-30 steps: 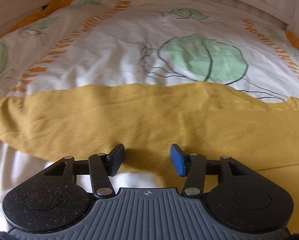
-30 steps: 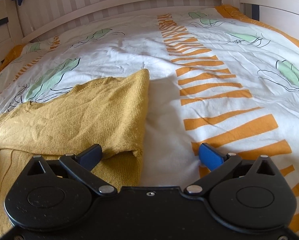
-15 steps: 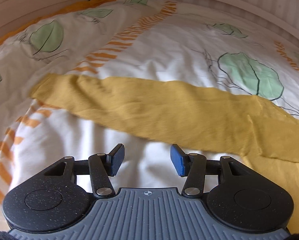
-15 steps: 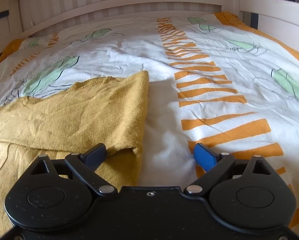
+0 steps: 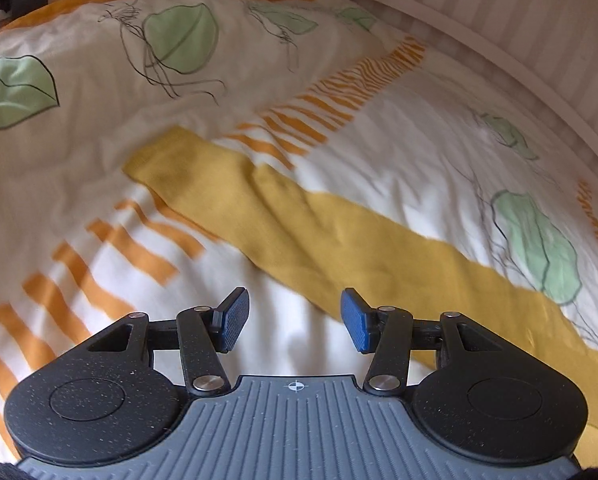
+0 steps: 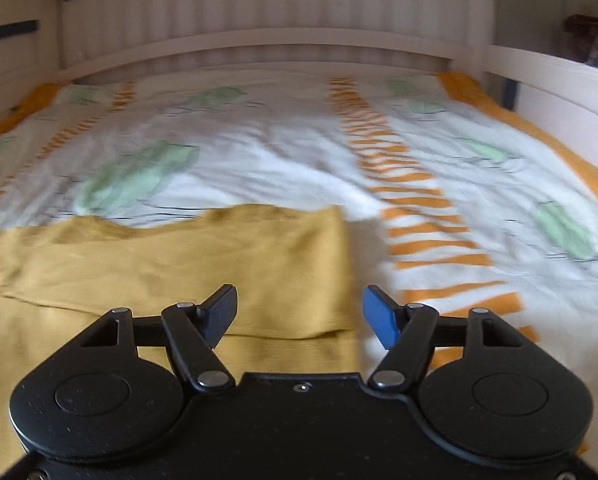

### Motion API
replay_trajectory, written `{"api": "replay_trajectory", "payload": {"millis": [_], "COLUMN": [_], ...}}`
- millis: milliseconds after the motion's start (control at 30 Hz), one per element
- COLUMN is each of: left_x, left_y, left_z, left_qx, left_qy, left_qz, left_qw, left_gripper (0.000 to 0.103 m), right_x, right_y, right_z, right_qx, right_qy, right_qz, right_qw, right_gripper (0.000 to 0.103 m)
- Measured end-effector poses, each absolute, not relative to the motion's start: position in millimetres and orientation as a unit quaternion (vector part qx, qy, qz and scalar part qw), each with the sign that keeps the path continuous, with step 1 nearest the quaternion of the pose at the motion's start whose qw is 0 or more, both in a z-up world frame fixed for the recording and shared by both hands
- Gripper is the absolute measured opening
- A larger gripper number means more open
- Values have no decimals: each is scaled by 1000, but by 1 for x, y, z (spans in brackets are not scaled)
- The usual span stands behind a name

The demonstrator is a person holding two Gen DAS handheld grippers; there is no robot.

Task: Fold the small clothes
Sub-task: 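Move the left gripper to the other sleeve cuff, then close the left gripper on the sleeve cuff and lift it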

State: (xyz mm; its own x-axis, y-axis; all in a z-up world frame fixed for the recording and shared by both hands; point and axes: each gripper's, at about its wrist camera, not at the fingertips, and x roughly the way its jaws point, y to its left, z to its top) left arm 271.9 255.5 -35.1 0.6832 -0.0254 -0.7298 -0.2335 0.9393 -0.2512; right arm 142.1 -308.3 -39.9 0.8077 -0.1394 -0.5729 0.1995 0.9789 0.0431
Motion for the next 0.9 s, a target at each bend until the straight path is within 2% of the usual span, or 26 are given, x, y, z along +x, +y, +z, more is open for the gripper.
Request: {"api": "replay_trajectory", "payload": {"millis": [200,433,567,900], "left_x": [291,305,314,340], "left_y": [287,324,339,356], "left_z": [-39,-47,-58,-75], "left_qx": [-159,-174,-192,-232], "left_qy": [386,375,372,356], "left_qz": [85,117,119,113], "left_qw": [905,903,900,898], "left_gripper": [49,49,49,50], "right_x": [158,173,172,174], "right_y": [-258,-214,-194,-193], "right_z": [-49,-86,-96,-101], "right_qx": [74,70,21,27], "right_qy": [309,333,331,335], "right_qz": [-19,5,1,8], "right_qw": [948,940,944,942], "right_gripper": [71,71,78,88]}}
